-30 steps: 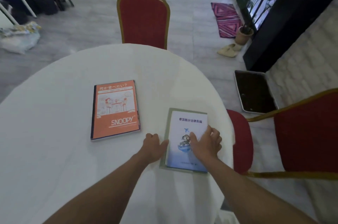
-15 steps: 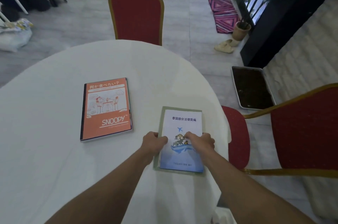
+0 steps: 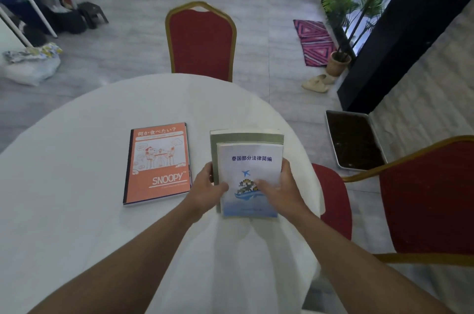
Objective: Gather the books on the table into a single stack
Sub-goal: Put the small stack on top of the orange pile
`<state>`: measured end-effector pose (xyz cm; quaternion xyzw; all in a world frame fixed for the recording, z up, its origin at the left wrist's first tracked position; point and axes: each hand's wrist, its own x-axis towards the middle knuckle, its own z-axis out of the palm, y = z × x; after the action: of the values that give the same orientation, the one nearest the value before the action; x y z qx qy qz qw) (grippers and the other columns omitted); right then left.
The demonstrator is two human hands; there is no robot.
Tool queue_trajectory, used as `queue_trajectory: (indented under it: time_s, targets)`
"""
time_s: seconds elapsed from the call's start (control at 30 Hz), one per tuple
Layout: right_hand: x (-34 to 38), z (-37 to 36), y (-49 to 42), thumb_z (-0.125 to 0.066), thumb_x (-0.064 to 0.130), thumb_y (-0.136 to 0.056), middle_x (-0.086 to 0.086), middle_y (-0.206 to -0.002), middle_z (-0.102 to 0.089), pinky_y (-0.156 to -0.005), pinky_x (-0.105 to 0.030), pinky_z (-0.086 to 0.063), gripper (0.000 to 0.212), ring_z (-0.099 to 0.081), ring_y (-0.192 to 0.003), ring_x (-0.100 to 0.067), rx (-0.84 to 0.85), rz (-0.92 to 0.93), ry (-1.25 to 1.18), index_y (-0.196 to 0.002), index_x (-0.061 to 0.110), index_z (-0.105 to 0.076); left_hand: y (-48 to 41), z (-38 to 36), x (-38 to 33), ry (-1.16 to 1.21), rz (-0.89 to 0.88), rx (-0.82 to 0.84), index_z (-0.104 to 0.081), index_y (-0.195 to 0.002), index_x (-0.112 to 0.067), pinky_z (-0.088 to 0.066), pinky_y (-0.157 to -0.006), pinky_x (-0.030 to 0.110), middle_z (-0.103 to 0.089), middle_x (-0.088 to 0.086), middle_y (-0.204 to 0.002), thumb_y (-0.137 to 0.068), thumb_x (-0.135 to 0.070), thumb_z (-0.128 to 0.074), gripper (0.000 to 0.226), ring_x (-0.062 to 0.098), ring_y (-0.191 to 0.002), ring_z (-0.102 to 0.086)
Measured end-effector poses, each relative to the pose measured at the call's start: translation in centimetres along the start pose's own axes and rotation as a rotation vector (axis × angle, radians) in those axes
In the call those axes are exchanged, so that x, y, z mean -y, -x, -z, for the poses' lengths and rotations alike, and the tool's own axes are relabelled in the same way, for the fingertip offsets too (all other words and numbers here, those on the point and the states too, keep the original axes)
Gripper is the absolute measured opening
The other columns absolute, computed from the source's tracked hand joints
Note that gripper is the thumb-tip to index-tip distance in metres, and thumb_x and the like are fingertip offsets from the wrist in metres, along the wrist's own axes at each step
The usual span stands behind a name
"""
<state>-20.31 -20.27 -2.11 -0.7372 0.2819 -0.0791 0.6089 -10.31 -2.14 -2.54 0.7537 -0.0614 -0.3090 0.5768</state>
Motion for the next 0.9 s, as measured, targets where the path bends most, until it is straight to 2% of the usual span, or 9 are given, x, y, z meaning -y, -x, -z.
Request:
queue_trajectory:
  time_s: [0.13,0.2,0.3,0.37,0.47,0.57,0.7,0.83,0.9]
  targets:
    - [0.1,0.0,0.7,-0.069,0.003,-0.088,0.004,-0.115,-0.066,-0.084,-0.022,-0.056,0.051,-0.067,-0.106,-0.008,0.023,0.110,0.060,-0.127,0.022,-0.043,0.3,1.7,-0.5,-0.231,-0.217,0.029,-0.044,-0.132,-0.021,-0.052,-0.095,0.032,-0.059,0.000,-0.126,-0.088,-0.003,-0.061,0.050,0.018,-0.117,-0.057]
    - [-0.7,0.0,1.2,-0.066,0.007,-0.091,0.008,-0.118,-0.062,-0.089,-0.021,-0.052,0.047,-0.063,-0.110,-0.004,0.044,0.131,0.121,-0.126,0.026,-0.040,0.6,2.1,-0.2,-0.321,-0.294,0.059,-0.040,-0.136,-0.022,-0.051,-0.099,0.036,-0.053,0.000,-0.131,-0.090,-0.006,-0.060,0.053,0.019,-0.123,-0.052]
    - [-1.9,-0.3,2.0,-0.061,0.010,-0.095,0.012,-0.123,-0.055,-0.092,-0.008,-0.044,0.048,-0.055,-0.116,0.005,0.086,0.161,0.203,-0.132,0.028,-0.035,1.4,2.1,0.4,-0.398,-0.376,0.092,-0.032,-0.142,-0.027,-0.047,-0.104,0.034,-0.042,-0.005,-0.134,-0.091,-0.004,-0.058,0.061,0.014,-0.127,-0.043]
    - [-2.5,-0.3,2.1,-0.059,0.011,-0.097,0.008,-0.128,-0.052,-0.095,-0.001,-0.036,0.052,-0.052,-0.119,-0.001,0.104,0.159,0.243,-0.140,0.024,-0.032,1.7,1.8,0.7,-0.448,-0.420,0.089,-0.028,-0.145,-0.024,-0.044,-0.105,0.028,-0.037,-0.006,-0.133,-0.092,-0.005,-0.057,0.063,0.011,-0.126,-0.039]
    - [-3.1,-0.2,2.2,-0.054,0.009,-0.098,0.003,-0.131,-0.050,-0.096,0.001,-0.033,0.051,-0.048,-0.123,-0.010,0.127,0.160,0.315,-0.142,0.020,-0.031,1.6,1.7,1.3,-0.499,-0.412,0.058,-0.034,-0.143,-0.019,-0.043,-0.105,0.028,-0.039,0.001,-0.132,-0.093,-0.007,-0.056,0.056,0.013,-0.123,-0.041]
    - [-3.1,0.0,2.2,-0.053,0.010,-0.098,0.002,-0.129,-0.054,-0.105,-0.019,-0.041,0.047,-0.050,-0.122,-0.011,0.116,0.181,0.330,-0.140,0.021,-0.036,1.5,1.8,1.5,-0.464,-0.378,0.018,-0.035,-0.138,-0.019,-0.045,-0.106,0.035,-0.043,0.004,-0.130,-0.091,-0.005,-0.056,0.053,0.018,-0.123,-0.046]
    - [-3.5,-0.2,2.6,-0.054,0.012,-0.099,0.006,-0.128,-0.053,-0.092,0.001,-0.033,0.047,-0.049,-0.120,-0.007,0.086,0.185,0.326,-0.142,0.021,-0.037,1.8,1.8,2.2,-0.465,-0.413,0.008,-0.034,-0.140,-0.022,-0.045,-0.105,0.033,-0.042,0.002,-0.132,-0.092,-0.008,-0.056,0.054,0.016,-0.123,-0.045]
    - [-4.0,-0.5,3.2,-0.054,0.015,-0.099,0.006,-0.129,-0.053,-0.102,-0.016,-0.039,0.048,-0.050,-0.121,-0.008,0.088,0.168,0.320,-0.142,0.024,-0.034,2.0,1.8,2.6,-0.475,-0.406,0.033,-0.033,-0.141,-0.021,-0.045,-0.105,0.032,-0.040,0.002,-0.133,-0.094,-0.009,-0.055,0.053,0.013,-0.121,-0.042]
    - [-3.6,-0.4,3.2,-0.054,0.012,-0.099,0.006,-0.128,-0.053,-0.096,-0.005,-0.037,0.048,-0.049,-0.120,-0.008,0.094,0.161,0.317,-0.141,0.023,-0.035,2.0,1.9,2.4,-0.462,-0.396,0.035,-0.032,-0.139,-0.023,-0.047,-0.104,0.034,-0.040,0.003,-0.133,-0.093,-0.008,-0.056,0.054,0.016,-0.122,-0.043]
